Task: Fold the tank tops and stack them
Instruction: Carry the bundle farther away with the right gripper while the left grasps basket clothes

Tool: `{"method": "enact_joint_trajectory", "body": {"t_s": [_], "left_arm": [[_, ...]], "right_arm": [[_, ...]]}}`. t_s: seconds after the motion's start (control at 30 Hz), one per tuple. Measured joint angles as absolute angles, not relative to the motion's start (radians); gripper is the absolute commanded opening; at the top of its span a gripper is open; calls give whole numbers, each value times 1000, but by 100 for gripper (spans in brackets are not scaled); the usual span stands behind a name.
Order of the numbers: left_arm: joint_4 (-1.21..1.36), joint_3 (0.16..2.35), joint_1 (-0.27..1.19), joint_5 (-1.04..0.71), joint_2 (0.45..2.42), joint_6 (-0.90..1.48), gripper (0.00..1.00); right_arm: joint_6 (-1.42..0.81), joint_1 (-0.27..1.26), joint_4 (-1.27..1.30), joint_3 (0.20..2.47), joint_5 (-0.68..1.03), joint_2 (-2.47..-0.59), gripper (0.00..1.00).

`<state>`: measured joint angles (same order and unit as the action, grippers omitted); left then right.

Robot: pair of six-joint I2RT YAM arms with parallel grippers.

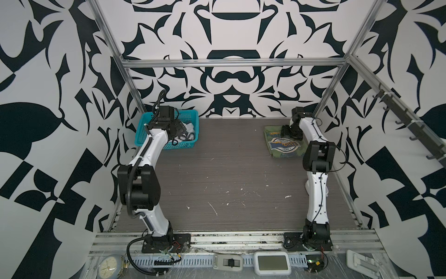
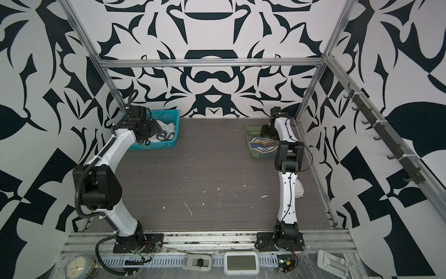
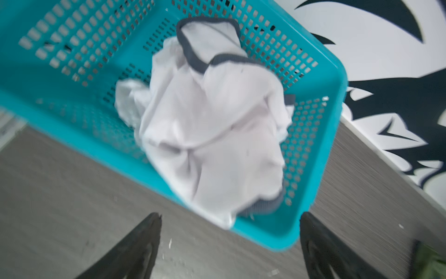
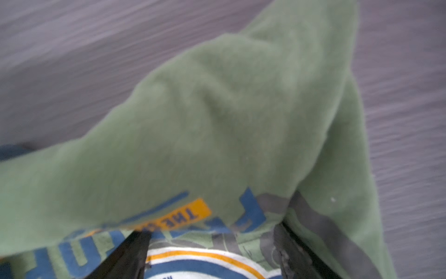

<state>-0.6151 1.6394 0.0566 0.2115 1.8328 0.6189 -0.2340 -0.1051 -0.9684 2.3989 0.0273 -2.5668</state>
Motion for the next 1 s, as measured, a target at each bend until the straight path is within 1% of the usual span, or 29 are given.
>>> {"method": "enact_joint_trajectory", "body": {"t_s": [0.13, 0.3, 0.37, 0.47, 0.5, 0.53, 0.6, 0.63, 0.77, 0.8, 0.9, 1.0], "left_arm": [[-649, 1749, 54, 227, 1953, 583, 96], [-690, 1834, 54, 248, 2033, 545, 96], [-709, 1878, 54, 253, 2061, 533, 94], [-722, 1930, 54, 262, 2102, 518, 86], [-725, 1939, 54, 264, 2114, 514, 78], [-730, 1948, 54, 267, 2123, 509, 73], [-745, 1977, 54, 268, 2154, 507, 55], [-751, 1995, 54, 269, 2168, 499, 48], [-805, 2103, 54, 266, 2231, 493, 5], [-817, 2128, 54, 266, 2236, 490, 0], [-855, 2201, 54, 262, 2228, 489, 0], [-858, 2243, 56, 248, 2180, 489, 0]], "right_arm": [[-265, -145, -987, 2472, 41, -2603, 83], [-268, -144, -1024, 2567, 42, -2649, 85], [-269, -139, -1031, 2569, 47, -2646, 86], [-277, -136, -1032, 2541, 60, -2615, 87], [-282, -135, -1029, 2513, 69, -2591, 87], [-286, -134, -1023, 2481, 78, -2566, 88], [-294, -130, -1001, 2386, 113, -2483, 89], [-297, -128, -994, 2354, 125, -2452, 89], [-315, -109, -936, 2207, 175, -2283, 89], [-317, -96, -916, 2169, 183, -2238, 90], [-323, -37, -861, 2049, 196, -2109, 90], [-340, 43, -790, 1889, 208, -1969, 90]]}}
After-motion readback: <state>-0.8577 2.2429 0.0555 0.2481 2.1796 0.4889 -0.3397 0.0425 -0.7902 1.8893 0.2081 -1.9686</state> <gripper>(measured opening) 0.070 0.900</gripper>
